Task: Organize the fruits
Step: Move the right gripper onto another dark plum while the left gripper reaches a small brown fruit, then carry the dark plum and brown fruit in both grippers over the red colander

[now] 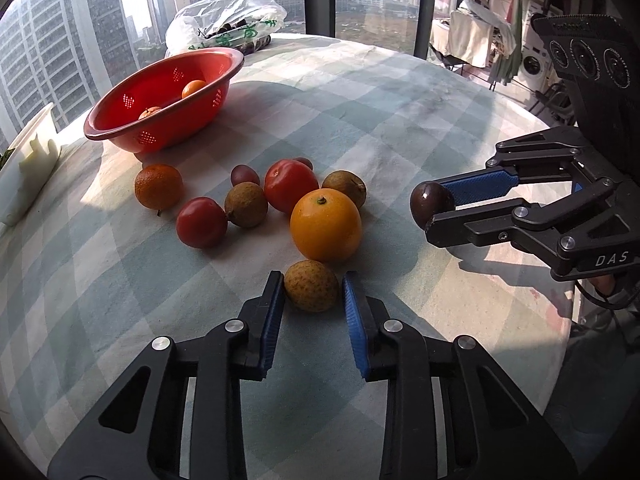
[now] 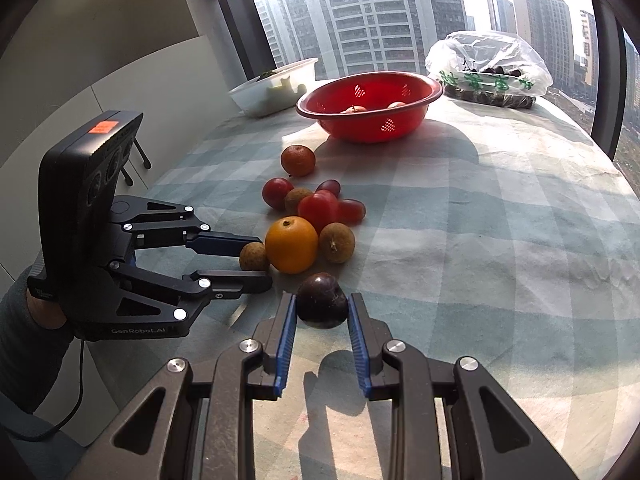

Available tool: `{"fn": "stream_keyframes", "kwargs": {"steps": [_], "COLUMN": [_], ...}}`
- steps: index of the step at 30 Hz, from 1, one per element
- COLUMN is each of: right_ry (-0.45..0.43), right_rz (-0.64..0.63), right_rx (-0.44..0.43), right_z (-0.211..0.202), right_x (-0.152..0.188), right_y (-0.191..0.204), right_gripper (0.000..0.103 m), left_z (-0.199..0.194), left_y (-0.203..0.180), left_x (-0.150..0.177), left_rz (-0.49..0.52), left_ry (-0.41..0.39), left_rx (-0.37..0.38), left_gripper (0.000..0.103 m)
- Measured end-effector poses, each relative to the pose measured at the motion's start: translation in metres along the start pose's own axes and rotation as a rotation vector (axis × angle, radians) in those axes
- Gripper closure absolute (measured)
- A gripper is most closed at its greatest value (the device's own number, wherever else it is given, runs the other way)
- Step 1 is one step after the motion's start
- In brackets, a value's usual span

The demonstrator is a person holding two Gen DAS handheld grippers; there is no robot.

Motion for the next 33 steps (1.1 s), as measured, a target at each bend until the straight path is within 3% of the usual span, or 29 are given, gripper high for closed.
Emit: {"fn": "stream_keyframes", "kwargs": {"steps": [11, 20, 25, 33], "right_ry": [-0.015, -0.055, -0.106, -0.122], "right_rz": [0.025, 0.056, 0.064, 0.005], "right_rx": [-0.003, 0.059, 0.110, 0.133], "right_z": [-0.004, -0.018, -0.028, -0.005], "right_x": [-0.005, -0.033, -0.076, -0.163], "right_y": [-0.006, -0.037, -0.060, -0.070], "right_gripper": [0.075, 0.075, 0.075, 0.075], "left_z": [-0.007, -0.027, -0.033, -0.013], "left_y": [0.014, 0.076, 0.117, 0.169], "left_x": [0.008, -0.002, -0.032, -0.117], "left_rz": [-0.064, -0.178, -0.209, -0.207], "left_ry": [-0.003, -0.063, -0.111, -0.155], "left_rx": [0.006, -0.061, -0.124, -0.197], "left_gripper": [0.078, 0.078, 0.078, 0.078]}}
Point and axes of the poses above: each gripper's, at about its wrist camera, not at the fingertips, and z roughly the way its jaws point, y to its left, x to its underside, the point moved 6 cm from there along z, roughly the way its jaws point, and after that the axes turned 13 degrees about -x, right-handed, at the moved point
